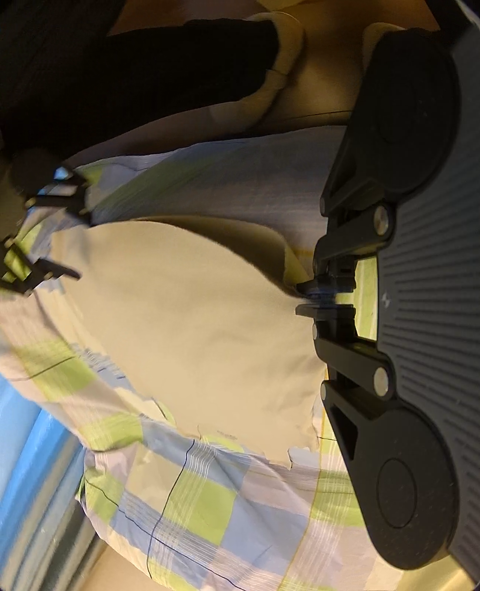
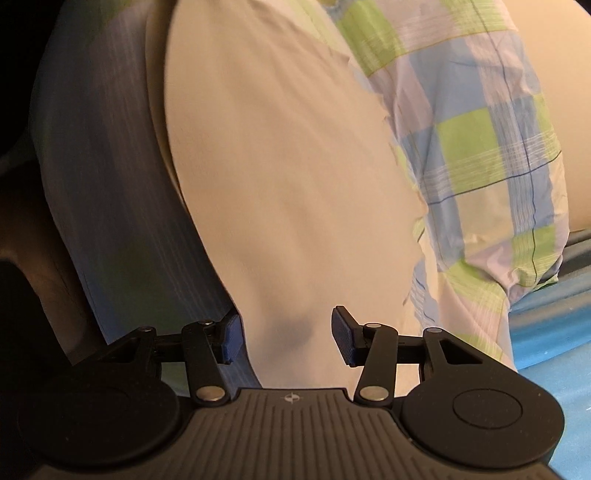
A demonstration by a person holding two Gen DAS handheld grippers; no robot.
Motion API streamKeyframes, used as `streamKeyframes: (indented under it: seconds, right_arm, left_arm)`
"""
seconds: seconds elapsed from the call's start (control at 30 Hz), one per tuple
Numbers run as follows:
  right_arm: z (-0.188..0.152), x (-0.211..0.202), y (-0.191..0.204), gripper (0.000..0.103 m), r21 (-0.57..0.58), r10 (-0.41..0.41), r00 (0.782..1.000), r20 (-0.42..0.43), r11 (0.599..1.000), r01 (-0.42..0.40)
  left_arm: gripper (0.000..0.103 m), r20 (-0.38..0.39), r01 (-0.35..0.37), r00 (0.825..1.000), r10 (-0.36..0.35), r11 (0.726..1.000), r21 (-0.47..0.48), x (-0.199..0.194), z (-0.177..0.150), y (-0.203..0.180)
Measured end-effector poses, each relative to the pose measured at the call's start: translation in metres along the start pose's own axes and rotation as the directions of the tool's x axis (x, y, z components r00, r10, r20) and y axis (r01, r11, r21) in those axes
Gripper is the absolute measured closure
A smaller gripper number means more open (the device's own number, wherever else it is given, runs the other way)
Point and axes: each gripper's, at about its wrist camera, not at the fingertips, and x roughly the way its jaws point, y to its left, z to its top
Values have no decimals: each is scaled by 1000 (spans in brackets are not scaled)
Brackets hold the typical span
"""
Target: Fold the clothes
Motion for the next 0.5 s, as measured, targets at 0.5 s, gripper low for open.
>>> streamKeyframes:
  seconds: [0.5]
  right_arm:
    - [-55,19,-1,39,-151,-5,1000,31,988,10]
  left_arm:
    - [78,-14,-60,998,64,976,209,17,1,-30]
